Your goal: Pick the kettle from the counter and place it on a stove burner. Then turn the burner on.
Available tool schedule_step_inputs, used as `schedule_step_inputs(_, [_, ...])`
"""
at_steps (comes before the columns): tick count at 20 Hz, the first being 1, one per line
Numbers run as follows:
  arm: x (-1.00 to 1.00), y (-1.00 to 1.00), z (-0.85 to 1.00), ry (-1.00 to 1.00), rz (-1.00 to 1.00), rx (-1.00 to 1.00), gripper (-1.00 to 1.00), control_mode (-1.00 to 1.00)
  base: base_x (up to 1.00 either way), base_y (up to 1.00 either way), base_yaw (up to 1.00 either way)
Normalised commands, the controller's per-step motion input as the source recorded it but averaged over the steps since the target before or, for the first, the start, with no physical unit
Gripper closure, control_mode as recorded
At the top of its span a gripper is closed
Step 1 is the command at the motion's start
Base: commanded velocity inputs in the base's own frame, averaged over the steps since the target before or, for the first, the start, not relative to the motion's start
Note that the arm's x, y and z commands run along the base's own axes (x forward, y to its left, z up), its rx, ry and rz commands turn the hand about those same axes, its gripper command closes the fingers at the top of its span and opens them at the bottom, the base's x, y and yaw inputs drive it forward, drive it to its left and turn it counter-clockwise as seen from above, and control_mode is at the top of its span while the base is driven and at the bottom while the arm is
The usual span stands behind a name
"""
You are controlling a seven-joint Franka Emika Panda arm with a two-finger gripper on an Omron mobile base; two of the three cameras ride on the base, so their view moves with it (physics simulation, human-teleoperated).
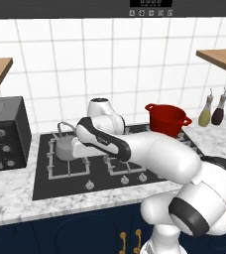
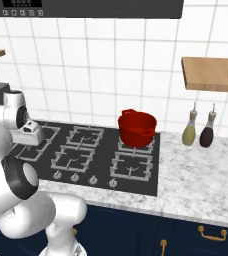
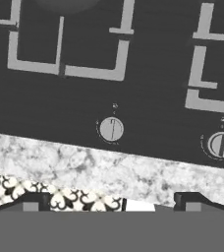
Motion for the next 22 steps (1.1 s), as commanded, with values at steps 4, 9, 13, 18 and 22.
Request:
schedule_step_inputs(4, [0.0, 0.0, -0.33, 0.11, -0.05, -0.03, -1.0, -1.0, 0.0, 0.0, 0.0])
schedule_step_inputs(9, [0.0, 0.01, -0.46, 0.03, -0.01, 0.0, -1.0, -1.0, 0.0, 0.0, 0.0])
schedule_step_inputs(13, [0.13, 0.35, -0.36, 0.12, 0.0, -0.09, -1.0, -1.0, 0.0, 0.0, 0.0])
schedule_step_inputs(18, [0.33, 0.47, -0.01, 0.1, 0.0, -0.13, -1.0, -1.0, 0.0, 0.0, 0.0])
schedule_step_inputs(22, [0.06, -0.03, -0.18, 0.03, 0.0, -0.01, -1.0, -1.0, 0.0, 0.0, 0.0])
